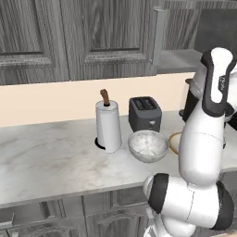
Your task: Open the cabinet. Pick the bowls from the counter and place them in the cabinet. Then close the cabinet.
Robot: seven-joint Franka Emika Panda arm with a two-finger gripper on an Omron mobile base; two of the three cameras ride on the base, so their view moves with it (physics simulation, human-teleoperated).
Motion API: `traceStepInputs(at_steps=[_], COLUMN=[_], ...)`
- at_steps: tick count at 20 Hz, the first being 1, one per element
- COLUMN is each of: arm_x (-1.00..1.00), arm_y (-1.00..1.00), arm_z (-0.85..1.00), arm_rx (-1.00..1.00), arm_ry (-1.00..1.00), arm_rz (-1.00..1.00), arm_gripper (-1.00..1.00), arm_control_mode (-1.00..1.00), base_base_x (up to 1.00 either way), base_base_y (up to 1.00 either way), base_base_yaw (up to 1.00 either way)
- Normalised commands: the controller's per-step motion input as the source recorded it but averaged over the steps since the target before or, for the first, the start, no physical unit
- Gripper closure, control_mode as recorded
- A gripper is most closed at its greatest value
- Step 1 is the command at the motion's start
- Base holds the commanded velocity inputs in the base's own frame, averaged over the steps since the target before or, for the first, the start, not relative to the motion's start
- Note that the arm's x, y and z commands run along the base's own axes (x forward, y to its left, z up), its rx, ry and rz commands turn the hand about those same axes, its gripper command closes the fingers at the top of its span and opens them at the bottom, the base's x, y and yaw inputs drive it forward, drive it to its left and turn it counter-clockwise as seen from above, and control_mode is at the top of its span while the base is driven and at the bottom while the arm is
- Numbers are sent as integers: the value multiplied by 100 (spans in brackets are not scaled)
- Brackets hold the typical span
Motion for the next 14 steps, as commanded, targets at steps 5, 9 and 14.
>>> traceStepInputs(at_steps=[5,9,14], arm_x=[-29,0,0], arm_y=[100,100,100], arm_z=[21,48,50], arm_rx=[0,0,0], arm_ry=[35,11,10], arm_rz=[27,26,26], arm_gripper=[-100,-100,-100], arm_control_mode=[-100,-100,-100], base_base_x=[0,0,0], base_base_y=[0,0,0], base_base_yaw=[0,0,0])
